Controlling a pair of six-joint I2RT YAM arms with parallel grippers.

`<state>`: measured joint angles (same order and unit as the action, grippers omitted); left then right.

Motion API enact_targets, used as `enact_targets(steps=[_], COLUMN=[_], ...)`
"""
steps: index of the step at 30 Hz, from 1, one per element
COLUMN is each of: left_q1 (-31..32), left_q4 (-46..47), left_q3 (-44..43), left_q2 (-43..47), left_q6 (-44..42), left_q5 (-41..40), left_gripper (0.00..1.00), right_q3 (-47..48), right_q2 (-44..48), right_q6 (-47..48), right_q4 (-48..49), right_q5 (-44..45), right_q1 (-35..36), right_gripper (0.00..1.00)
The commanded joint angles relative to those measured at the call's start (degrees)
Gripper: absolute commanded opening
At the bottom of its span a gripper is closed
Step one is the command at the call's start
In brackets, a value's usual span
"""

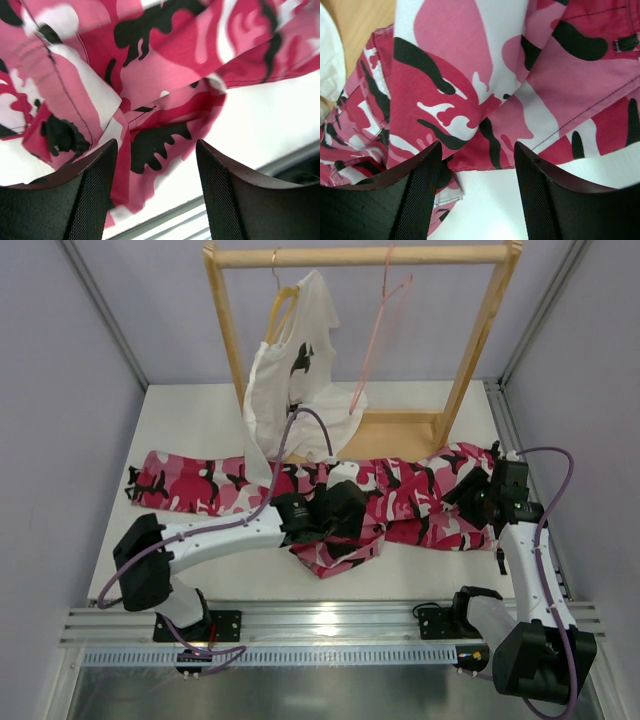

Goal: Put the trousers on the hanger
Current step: Fold the trousers

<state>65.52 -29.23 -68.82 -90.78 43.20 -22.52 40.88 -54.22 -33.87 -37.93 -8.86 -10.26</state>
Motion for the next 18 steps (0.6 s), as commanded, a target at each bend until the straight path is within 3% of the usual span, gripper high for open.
enact_targets(steps=[1,6,9,11,15,18], left_q1=[0.0,-1.1,-4.0,-6.0,-13.3,-19.3], left_q4=[-2.7,-18.7,-21.2,-19.2,-9.5,-2.5], left_q3=[-4.7,-2.6,1.8,6.6,15.9,21.7], left_q2=[8.1,12.1,14.7,17.5,26.1,31.7], left_q6=[-3.6,4.3,7.6,8.6,9.9,12.3], left_q5=[-2.6,-7.4,-7.3,-4.1,4.8,11.2], left_gripper=[0.65,0.65,0.65,0.66,0.68,0.69], right_q3=[-0.4,-2.2,-1.6,-1.0,0.1,-1.2], right_q2=[1.8,4.4,6.6,8.0,9.1,8.3], right_q6=[1.8,6.1,7.1,6.3,1.2,-4.4], right_q4=[4.0,9.4,10.2,10.0,11.0,15.4], right_q5=[-5.3,-15.8,-18.2,-16.4,-8.3,-6.3], right_q1=[-0.2,0.0,2.5,5.6,22.0,28.2], right_gripper=[0.63,0.63,0.62,0.62,0.62,0.58])
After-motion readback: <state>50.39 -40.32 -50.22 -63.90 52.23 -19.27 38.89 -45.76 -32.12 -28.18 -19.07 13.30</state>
